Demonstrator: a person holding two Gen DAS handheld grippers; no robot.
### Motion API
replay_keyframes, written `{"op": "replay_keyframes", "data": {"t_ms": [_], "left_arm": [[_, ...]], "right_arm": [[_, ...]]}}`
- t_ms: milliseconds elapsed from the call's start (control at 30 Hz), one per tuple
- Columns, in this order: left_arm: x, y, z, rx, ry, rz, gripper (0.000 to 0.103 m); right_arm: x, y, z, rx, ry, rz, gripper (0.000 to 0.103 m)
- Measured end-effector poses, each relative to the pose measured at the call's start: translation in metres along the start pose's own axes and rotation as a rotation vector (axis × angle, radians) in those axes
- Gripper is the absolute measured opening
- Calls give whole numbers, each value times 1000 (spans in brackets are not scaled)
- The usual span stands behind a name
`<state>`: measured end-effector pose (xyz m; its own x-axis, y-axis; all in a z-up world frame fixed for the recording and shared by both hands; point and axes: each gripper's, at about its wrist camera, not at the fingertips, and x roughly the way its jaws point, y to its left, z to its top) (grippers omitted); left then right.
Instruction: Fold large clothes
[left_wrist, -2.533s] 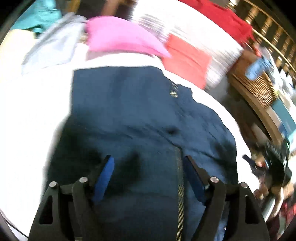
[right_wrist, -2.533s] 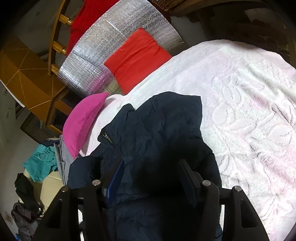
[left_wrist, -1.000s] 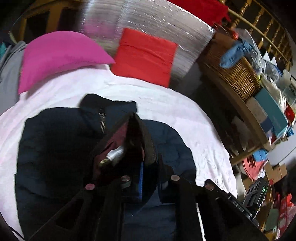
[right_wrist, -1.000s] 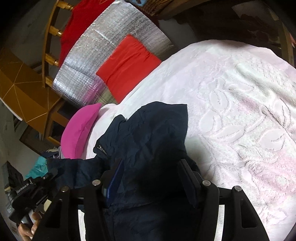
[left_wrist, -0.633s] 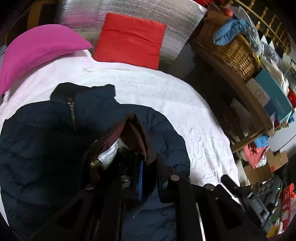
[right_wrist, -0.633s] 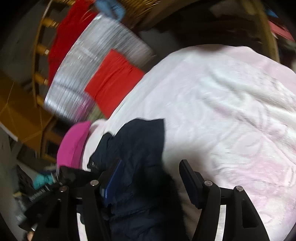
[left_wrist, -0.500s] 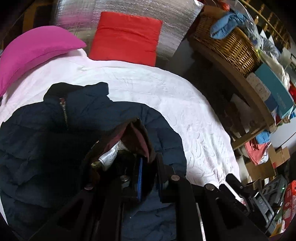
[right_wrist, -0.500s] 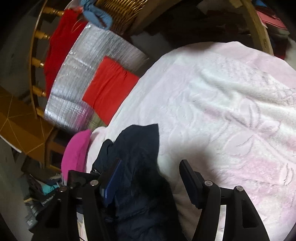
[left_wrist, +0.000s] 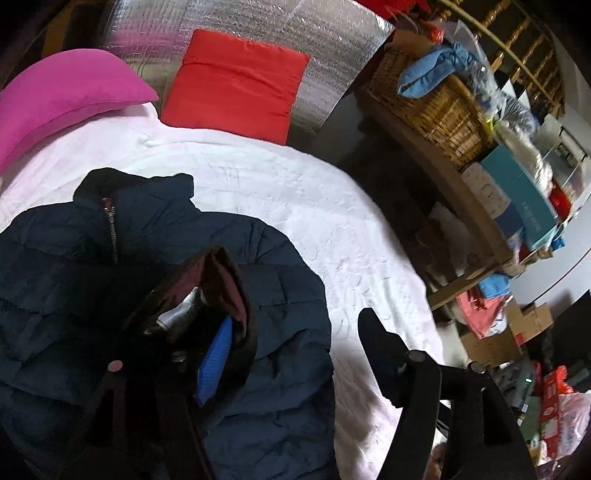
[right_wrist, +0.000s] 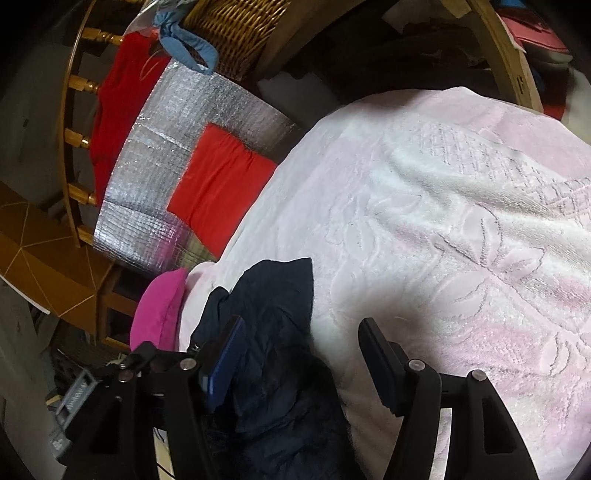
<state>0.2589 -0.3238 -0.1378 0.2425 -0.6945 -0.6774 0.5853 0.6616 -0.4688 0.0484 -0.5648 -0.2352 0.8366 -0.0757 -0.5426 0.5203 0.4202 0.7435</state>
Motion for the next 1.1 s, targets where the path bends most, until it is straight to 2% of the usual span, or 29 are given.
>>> {"op": "replay_keyframes", "data": {"t_ms": [67,133,167,333,433,500,567,700,800,833,867,900,933,967,1100], "left_arm": [[-13,6,0,-5,-22,-17,73],[-26,13,3,-29,-55,-8,86],[-27,16,5,-45,-57,-1,88],[-13,37,19,-160,104,-29,89],[-9,45,21,-182,208,-52,89],[-8,48,21,-188,278,-105,89],[-7,47,23,-173,315,-116,89],[-2,47,33,-200,297,-89,89],[3,41,38,-179,250,-110,91],[8,37,36,-135,259,-88,93],[19,29,34,-64,292,-26,93],[34,20,27,19,352,68,93],[42,17,24,46,382,91,93],[49,13,18,61,406,62,93],[55,9,8,25,397,-124,93]], "right_arm": [[2,5,-3,-16,0,-5,67],[6,9,-6,-26,7,-8,67],[9,12,-8,-31,15,-9,67],[17,23,-14,-56,20,-16,67],[21,23,-14,-70,27,-24,67],[22,23,-11,-90,21,-40,67],[21,20,-7,-82,10,-51,67],[26,14,-3,-36,16,-43,67],[30,17,-4,-54,30,-39,67],[31,19,-5,-68,33,-36,67],[32,21,-5,-77,34,-36,67],[32,21,-4,-81,34,-37,67],[32,20,-3,-80,34,-38,67],[32,17,-2,-73,35,-38,67],[30,9,5,-58,26,-42,67]]}}
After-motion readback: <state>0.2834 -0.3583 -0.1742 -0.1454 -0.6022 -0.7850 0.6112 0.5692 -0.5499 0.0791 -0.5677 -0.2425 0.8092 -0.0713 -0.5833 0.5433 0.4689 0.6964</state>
